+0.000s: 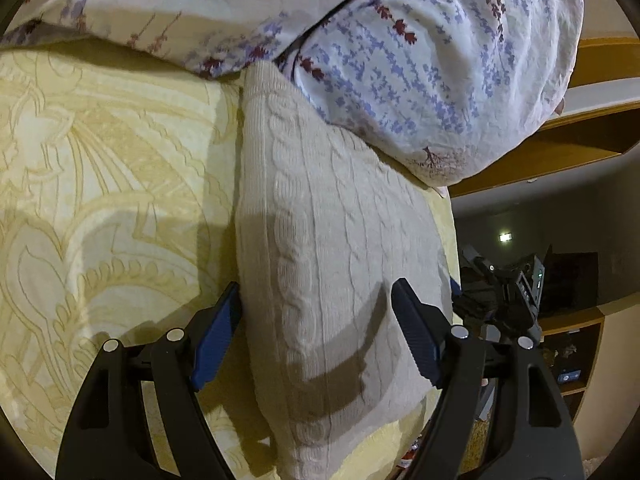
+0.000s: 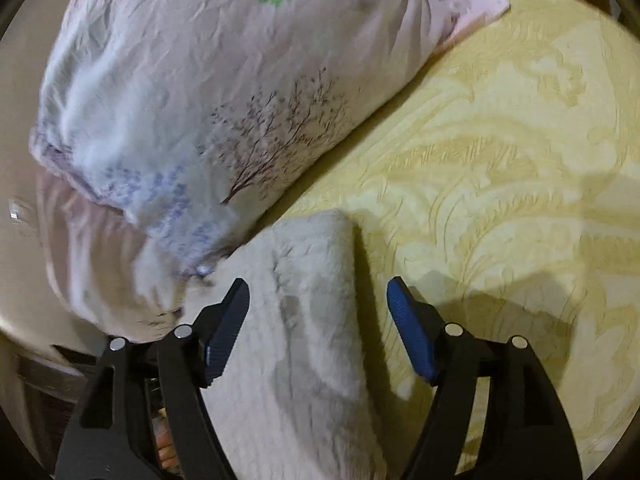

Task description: Fold small clothes

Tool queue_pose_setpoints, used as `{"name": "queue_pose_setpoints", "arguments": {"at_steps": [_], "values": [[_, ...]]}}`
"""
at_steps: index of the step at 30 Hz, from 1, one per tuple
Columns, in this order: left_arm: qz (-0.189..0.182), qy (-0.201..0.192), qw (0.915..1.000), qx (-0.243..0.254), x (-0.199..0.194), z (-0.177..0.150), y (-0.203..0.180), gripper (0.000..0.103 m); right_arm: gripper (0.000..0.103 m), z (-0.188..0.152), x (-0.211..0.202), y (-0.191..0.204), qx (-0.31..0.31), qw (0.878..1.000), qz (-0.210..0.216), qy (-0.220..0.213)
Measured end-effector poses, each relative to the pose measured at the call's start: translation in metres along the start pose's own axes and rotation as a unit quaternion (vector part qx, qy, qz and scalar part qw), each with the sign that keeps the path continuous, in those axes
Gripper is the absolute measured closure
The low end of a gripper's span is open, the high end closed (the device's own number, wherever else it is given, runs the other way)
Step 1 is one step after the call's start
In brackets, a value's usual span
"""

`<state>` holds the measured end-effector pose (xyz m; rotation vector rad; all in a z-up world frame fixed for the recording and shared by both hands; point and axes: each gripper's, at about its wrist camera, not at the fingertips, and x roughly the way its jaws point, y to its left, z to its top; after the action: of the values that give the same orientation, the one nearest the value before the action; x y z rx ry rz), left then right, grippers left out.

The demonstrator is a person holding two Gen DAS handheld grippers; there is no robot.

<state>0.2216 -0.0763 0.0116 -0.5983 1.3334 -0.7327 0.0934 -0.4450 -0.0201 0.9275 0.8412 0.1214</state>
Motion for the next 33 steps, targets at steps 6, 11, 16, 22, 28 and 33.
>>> {"name": "queue_pose_setpoints", "arguments": {"at_steps": [6, 11, 16, 22, 28, 33], "values": [[-0.006, 0.001, 1.0, 0.0, 0.01, -0.003, -0.006, 0.027, 0.031, -0.016, 0.013, -0.008, 0.009, 0.999, 0.025, 0.047], [-0.01, -0.004, 0.9999, -0.008, 0.007, -0.006, -0.004, 0.034, 0.032, -0.028, 0.032, 0.007, -0.009, 0.996, 0.053, 0.073], [-0.022, -0.013, 0.9996, -0.015, -0.006, -0.008, 0.003, 0.052, 0.065, -0.036, 0.041, 0.009, -0.001, 0.995, 0.064, 0.081], [-0.04, -0.014, 0.9991, -0.004, -0.016, -0.006, -0.003, 0.062, 0.072, -0.044, 0.027, 0.019, 0.007, 0.992, 0.106, 0.065], [-0.06, -0.028, 0.9978, -0.002, -0.057, -0.012, 0.006, 0.063, 0.073, -0.061, 0.03, 0.057, -0.034, 0.989, 0.123, 0.074], [-0.053, -0.053, 0.9971, -0.013, -0.103, -0.023, 0.033, 0.063, 0.074, -0.086, 0.048, 0.093, -0.084, 0.983, 0.137, 0.092]]}}
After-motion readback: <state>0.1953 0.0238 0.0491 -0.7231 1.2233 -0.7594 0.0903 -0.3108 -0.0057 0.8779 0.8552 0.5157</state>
